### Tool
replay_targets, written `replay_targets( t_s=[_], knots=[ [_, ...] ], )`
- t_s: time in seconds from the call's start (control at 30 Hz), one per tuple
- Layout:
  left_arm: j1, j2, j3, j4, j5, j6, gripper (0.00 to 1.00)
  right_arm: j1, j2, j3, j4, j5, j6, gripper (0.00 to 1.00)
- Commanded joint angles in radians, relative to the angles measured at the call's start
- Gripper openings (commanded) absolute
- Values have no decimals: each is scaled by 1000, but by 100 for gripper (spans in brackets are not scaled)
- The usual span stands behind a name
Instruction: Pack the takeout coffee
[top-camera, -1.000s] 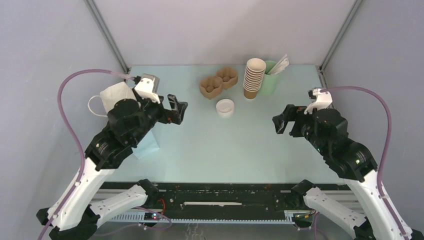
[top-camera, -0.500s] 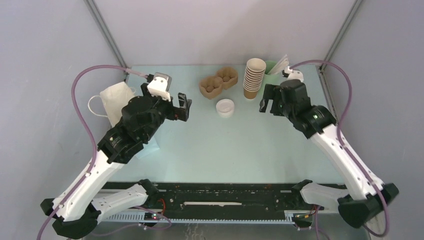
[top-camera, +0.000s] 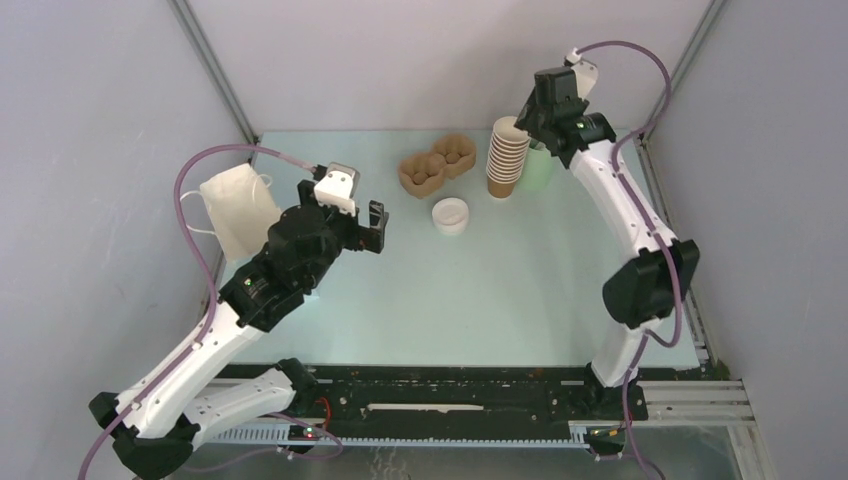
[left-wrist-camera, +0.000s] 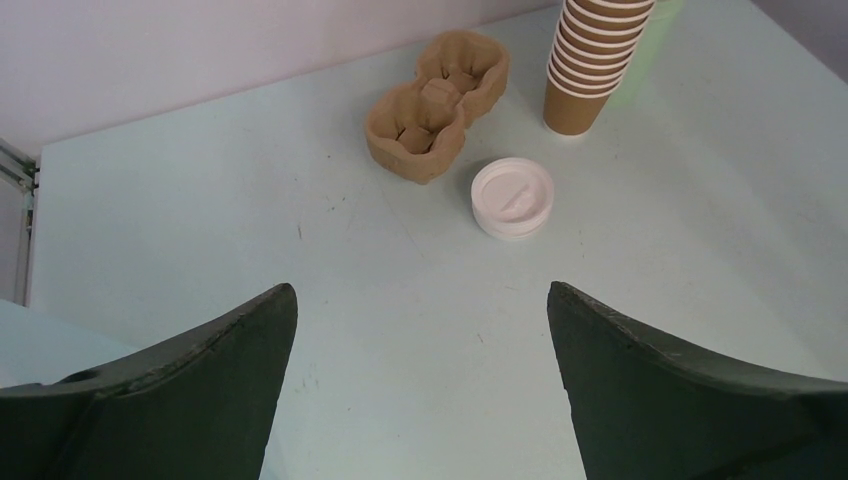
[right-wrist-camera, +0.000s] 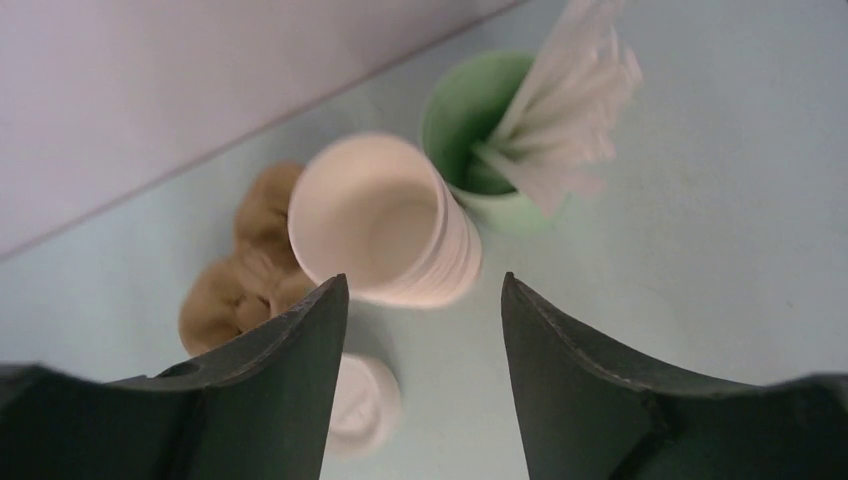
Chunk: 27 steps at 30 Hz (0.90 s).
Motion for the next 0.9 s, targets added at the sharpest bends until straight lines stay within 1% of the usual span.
replay_targets(
  t_s=[0.0,0.03,0.1,0.17,0.3,0.47,0.7,0.77,0.87],
  knots=[
    [-7,-9,-12,72,-27,27,100,-6,122,186,-38,87,38,65],
    [-6,-10,-12,72,-28,28,100,-5,150,222,-50,99,34,64],
    [-5,-11,-13,71,-29,28,100,-6,202,287,-79,114,25,58],
    [-6,-11,-15,72,-28,29,100,-6,236,327,-99,130,23,56],
    [-6,-14,-17,76,-25,29,100,-6,265,334,-94,141,13,54],
    [-9,-22,-19,77,-22,29,100,-8,291,339,-94,148,5,43],
    [-10,-27,-22,79,-24,30,100,-12,327,342,-93,132,15,41],
    [-10,-27,-23,79,-24,30,100,-13,335,346,-91,125,17,38],
    [-11,-27,-23,79,-23,30,100,-14,348,351,-90,120,22,36]
  ],
)
